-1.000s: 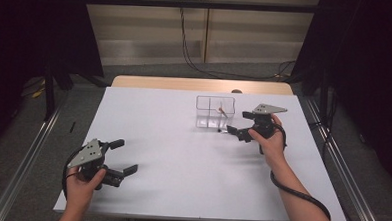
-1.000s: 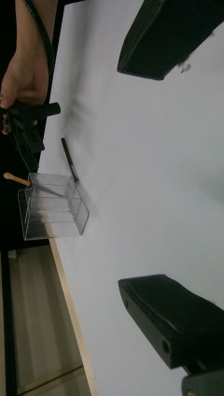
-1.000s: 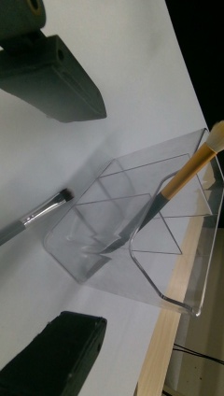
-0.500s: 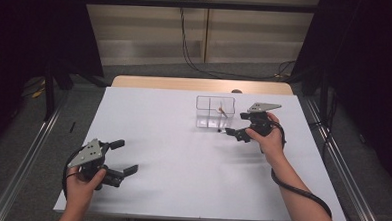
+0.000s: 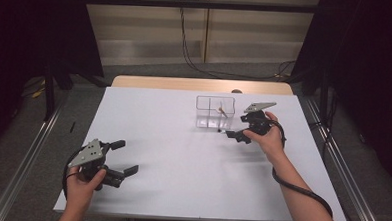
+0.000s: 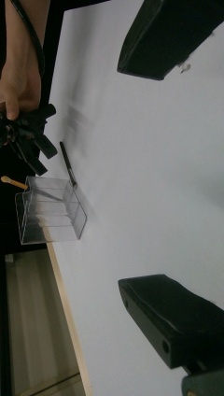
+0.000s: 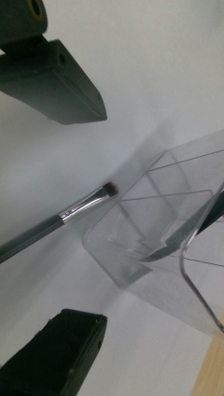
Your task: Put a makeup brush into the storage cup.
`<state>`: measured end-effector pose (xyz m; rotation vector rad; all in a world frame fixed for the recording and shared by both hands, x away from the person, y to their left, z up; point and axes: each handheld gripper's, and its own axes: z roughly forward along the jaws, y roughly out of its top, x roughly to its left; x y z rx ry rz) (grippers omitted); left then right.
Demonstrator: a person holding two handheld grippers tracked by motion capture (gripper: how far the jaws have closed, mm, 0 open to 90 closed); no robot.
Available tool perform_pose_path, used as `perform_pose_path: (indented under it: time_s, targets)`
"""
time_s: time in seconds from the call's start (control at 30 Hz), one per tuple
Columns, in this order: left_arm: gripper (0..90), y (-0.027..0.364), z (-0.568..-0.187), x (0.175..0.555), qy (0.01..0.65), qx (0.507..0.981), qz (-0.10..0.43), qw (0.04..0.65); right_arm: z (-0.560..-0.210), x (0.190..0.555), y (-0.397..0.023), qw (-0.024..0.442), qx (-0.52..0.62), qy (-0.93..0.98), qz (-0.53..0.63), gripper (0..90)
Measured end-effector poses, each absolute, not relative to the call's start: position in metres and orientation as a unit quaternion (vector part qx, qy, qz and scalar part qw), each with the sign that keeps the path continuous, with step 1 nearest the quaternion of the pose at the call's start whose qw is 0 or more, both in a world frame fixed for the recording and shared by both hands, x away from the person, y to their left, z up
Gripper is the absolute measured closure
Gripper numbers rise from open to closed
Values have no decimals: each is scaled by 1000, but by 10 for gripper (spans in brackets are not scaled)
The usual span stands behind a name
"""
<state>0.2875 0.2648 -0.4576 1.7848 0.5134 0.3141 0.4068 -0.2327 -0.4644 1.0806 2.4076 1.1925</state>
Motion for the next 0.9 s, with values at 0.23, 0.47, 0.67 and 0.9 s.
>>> perform_pose_path:
  time_s: [0.23, 0.47, 0.67, 0.9]
  targets:
    - [2, 263, -458, 287, 219, 767, 134, 589, -465, 409, -231, 108, 377, 839, 378, 34]
    - [2, 263, -457, 287, 218, 767, 132, 588, -467, 412, -231, 88, 377, 852, 352, 118]
    - [2, 263, -457, 287, 218, 767, 134, 588, -467, 414, -230, 86, 379, 859, 334, 178]
    - [2, 264, -458, 287, 218, 767, 134, 589, -468, 417, -228, 85, 370, 874, 303, 287]
